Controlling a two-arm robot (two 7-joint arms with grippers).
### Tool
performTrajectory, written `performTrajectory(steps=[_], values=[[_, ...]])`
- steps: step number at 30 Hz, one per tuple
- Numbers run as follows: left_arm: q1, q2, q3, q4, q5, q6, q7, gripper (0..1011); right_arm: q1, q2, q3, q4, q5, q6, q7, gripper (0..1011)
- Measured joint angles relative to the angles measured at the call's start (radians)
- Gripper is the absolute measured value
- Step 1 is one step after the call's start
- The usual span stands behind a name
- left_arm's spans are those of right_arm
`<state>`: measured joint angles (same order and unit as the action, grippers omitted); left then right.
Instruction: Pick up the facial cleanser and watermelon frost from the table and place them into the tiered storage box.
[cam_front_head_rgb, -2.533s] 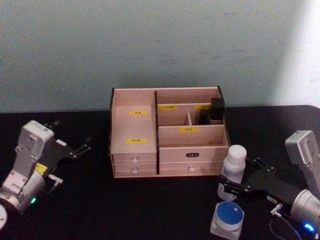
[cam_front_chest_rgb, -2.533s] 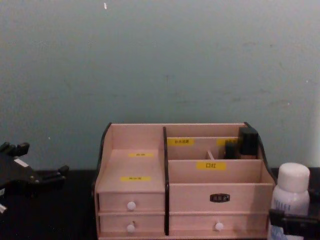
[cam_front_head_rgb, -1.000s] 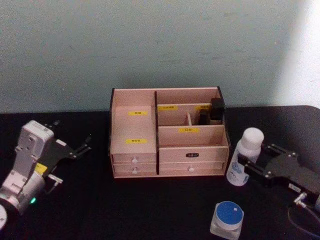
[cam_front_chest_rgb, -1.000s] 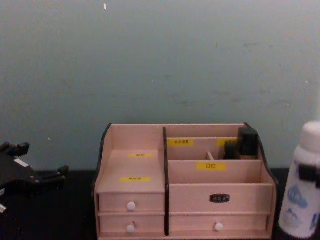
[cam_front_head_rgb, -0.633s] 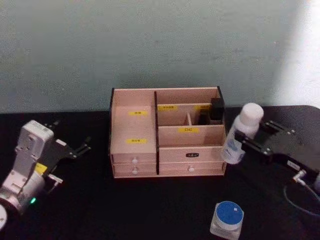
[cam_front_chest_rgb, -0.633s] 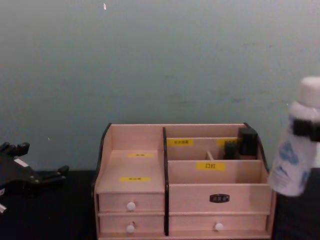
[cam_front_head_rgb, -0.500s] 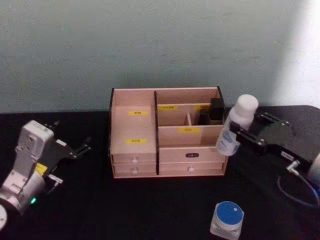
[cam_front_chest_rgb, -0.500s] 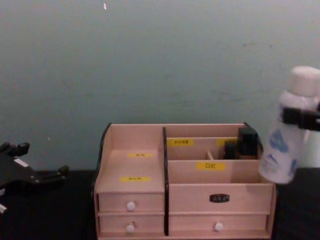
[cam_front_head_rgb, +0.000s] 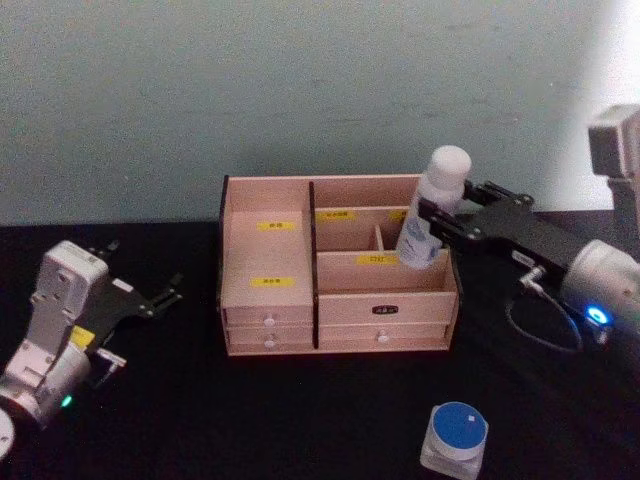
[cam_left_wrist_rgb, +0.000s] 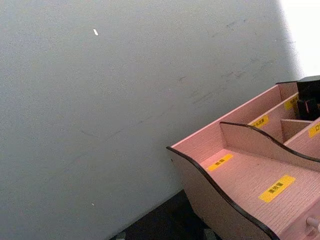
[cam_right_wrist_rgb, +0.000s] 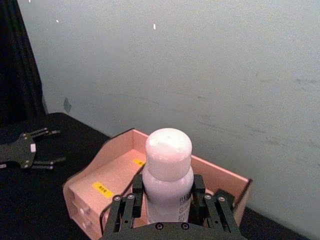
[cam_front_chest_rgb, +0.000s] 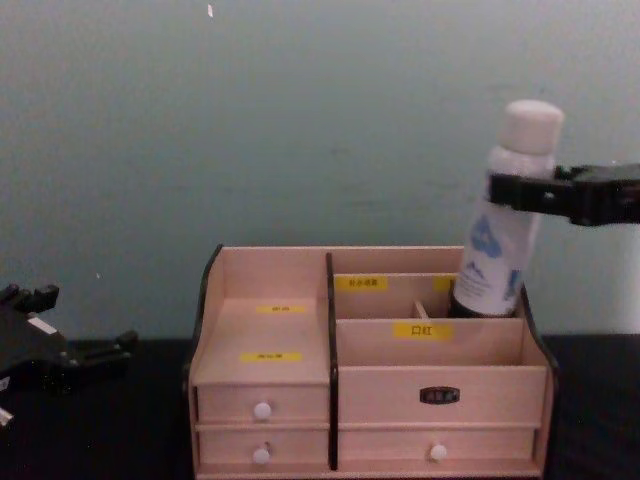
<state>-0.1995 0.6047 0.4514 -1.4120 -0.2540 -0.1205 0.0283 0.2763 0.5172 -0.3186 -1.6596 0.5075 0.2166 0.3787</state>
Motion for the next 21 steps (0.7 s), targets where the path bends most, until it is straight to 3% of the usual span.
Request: performTrajectory(steps=[12,21], values=[[0.0,0.0,0.0,0.0,0.0,0.0,0.0,1001,0.148,-0.081,-0.072,0.12,-0.027,0.037,-0.002,593],[0.0,0.0,0.0,0.0,0.0,0.0,0.0,1001,0.207,-0.127,-0.1,0.176,-0.028,0.08,-0.016,593]])
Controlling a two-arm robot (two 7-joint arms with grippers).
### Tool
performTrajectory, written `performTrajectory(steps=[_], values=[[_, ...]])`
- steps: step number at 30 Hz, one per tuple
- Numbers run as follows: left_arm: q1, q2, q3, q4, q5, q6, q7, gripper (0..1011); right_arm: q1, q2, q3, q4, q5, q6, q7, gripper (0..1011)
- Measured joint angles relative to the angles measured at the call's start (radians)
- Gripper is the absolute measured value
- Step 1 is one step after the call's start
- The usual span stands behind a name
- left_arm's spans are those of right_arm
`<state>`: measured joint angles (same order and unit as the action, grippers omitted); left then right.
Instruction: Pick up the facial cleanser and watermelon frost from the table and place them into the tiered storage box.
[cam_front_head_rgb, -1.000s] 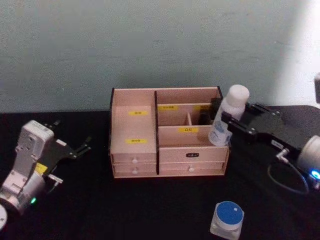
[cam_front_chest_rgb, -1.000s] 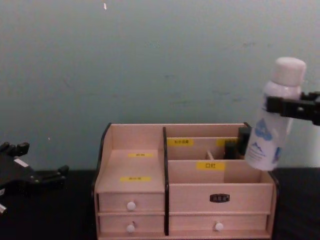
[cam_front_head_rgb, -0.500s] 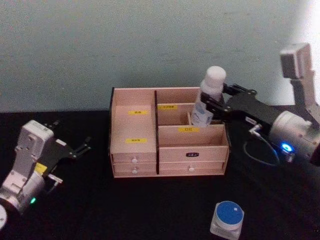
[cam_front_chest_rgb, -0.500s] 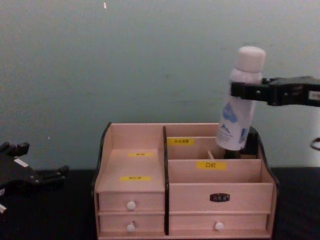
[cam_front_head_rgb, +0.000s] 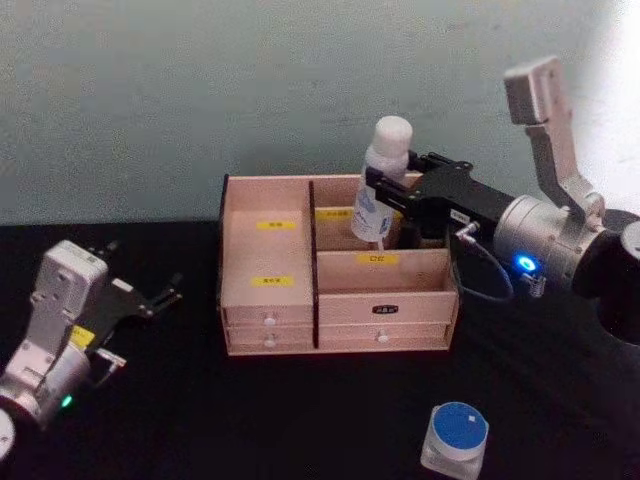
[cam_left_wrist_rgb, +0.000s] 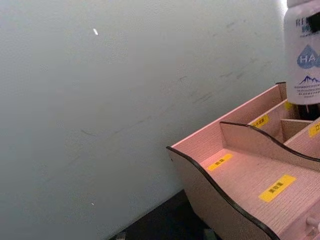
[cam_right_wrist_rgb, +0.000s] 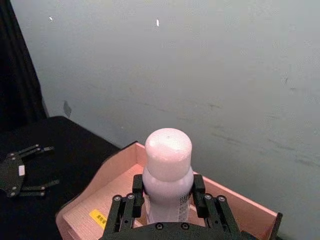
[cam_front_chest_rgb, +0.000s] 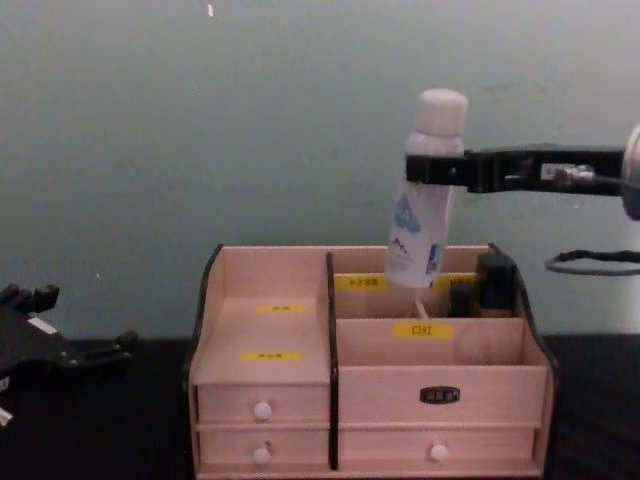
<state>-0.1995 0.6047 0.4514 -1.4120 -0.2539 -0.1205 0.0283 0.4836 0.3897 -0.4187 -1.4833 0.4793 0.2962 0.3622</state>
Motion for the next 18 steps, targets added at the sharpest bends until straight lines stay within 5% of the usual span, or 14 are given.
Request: performTrajectory(steps=[18], values=[[0.0,0.0,0.0,0.0,0.0,0.0,0.0,1001,0.058,-0.046,-0.026,0.116,-0.027,0.003,-0.004,592]])
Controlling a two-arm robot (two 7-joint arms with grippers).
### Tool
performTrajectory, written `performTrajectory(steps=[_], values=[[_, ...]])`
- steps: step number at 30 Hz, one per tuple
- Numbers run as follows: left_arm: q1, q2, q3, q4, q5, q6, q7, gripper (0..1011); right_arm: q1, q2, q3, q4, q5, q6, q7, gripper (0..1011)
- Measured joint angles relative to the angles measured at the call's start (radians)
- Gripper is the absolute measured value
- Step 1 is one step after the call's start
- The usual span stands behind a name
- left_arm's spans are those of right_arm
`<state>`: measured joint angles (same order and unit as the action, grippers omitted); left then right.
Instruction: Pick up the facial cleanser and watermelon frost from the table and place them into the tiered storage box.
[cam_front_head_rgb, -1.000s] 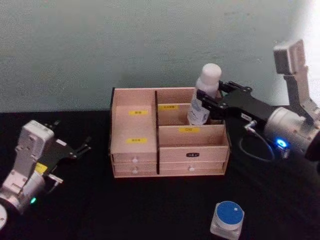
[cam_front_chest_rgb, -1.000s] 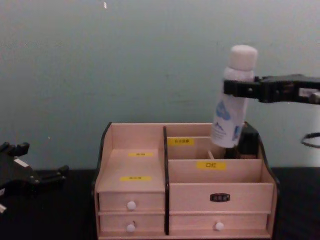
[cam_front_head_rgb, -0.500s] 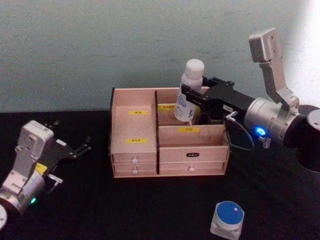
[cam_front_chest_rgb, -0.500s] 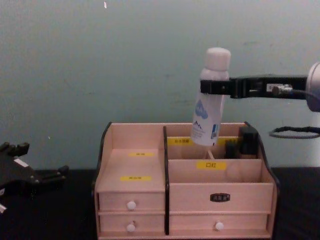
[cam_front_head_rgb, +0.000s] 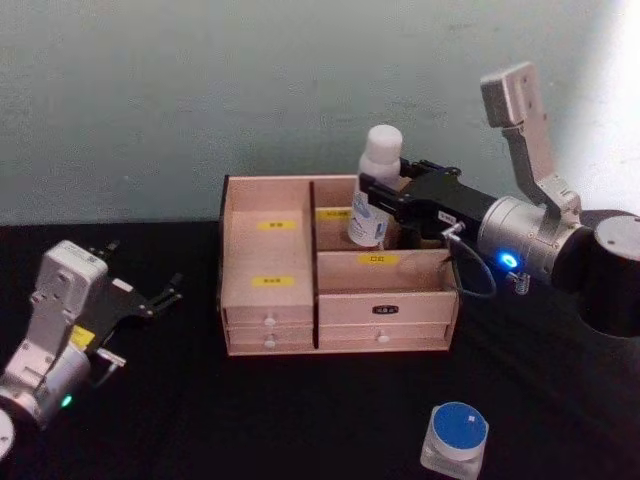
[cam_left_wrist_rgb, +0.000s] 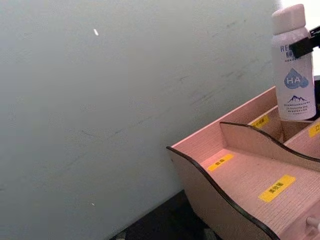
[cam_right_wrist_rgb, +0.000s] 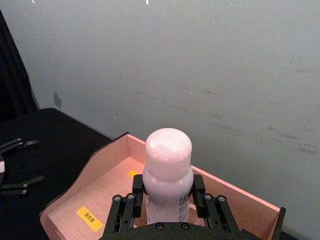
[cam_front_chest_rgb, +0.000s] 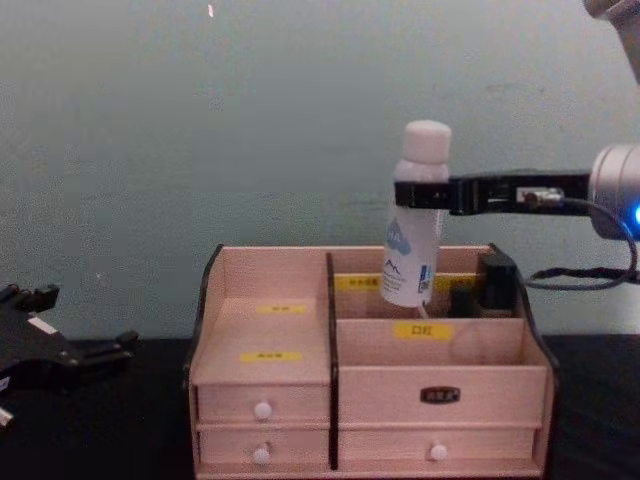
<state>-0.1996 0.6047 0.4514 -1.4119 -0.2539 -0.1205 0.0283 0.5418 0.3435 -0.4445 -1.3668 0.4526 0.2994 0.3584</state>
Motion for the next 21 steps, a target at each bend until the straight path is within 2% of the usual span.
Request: performTrajectory(steps=[21], values=[[0.0,0.0,0.0,0.0,0.0,0.0,0.0,1002,0.022,-0.027,-0.001,0.067,-0.025,-0.045,0.023,593]])
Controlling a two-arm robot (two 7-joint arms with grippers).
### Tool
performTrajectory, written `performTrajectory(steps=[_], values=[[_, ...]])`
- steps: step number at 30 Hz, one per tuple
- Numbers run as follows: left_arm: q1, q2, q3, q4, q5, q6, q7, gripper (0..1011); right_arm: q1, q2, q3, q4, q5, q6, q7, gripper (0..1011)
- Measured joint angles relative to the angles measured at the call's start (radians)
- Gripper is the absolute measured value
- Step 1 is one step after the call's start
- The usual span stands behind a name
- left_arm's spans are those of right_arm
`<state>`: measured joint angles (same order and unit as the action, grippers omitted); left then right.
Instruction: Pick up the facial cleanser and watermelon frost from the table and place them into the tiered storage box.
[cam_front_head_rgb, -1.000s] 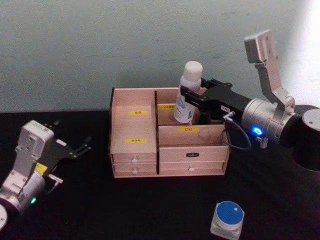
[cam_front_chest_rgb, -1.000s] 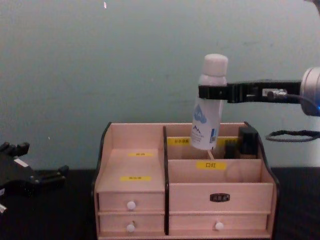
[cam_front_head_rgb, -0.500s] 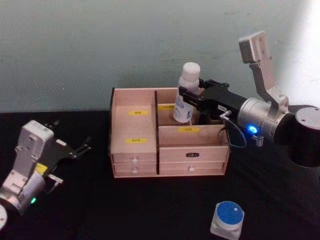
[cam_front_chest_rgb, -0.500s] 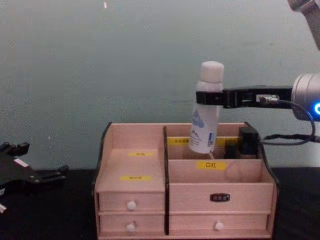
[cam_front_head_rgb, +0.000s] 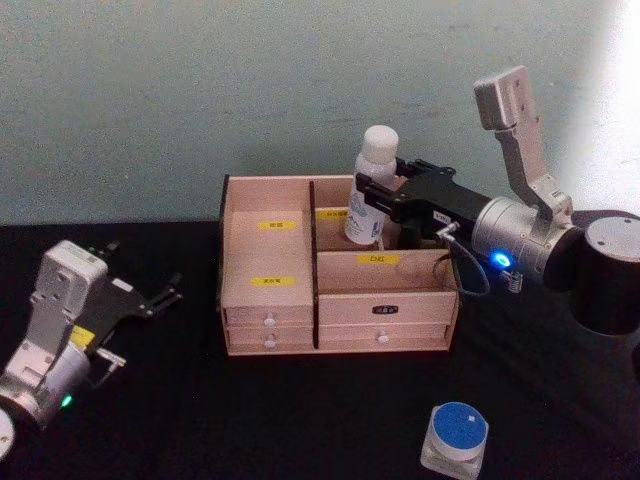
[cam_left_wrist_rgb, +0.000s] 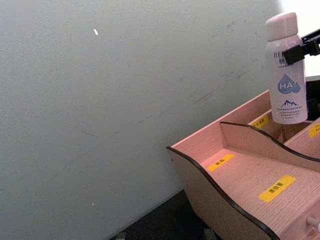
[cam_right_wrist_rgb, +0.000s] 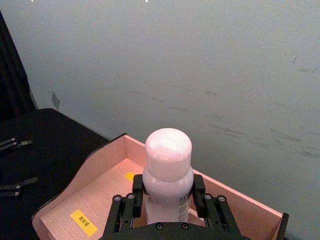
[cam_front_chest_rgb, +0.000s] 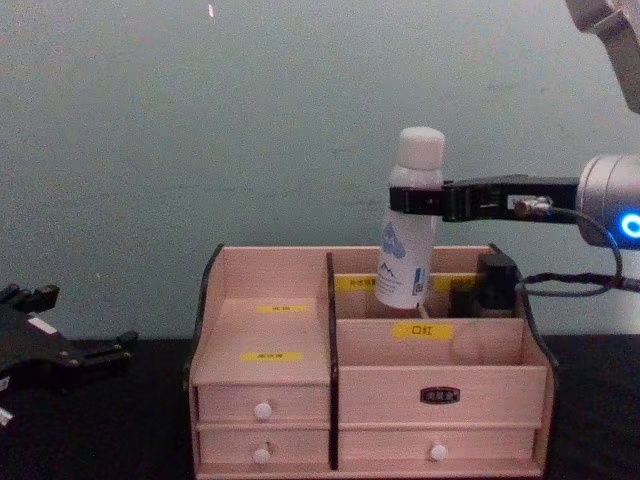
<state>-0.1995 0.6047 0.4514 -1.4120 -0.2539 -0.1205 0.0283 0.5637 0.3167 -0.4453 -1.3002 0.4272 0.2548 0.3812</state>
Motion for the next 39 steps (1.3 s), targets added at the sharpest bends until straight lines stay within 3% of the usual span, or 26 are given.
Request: performTrajectory(steps=[39], values=[[0.0,0.0,0.0,0.0,0.0,0.0,0.0,1001,0.002,-0.031,-0.008,0.081,-0.039,-0.031,0.023,593]])
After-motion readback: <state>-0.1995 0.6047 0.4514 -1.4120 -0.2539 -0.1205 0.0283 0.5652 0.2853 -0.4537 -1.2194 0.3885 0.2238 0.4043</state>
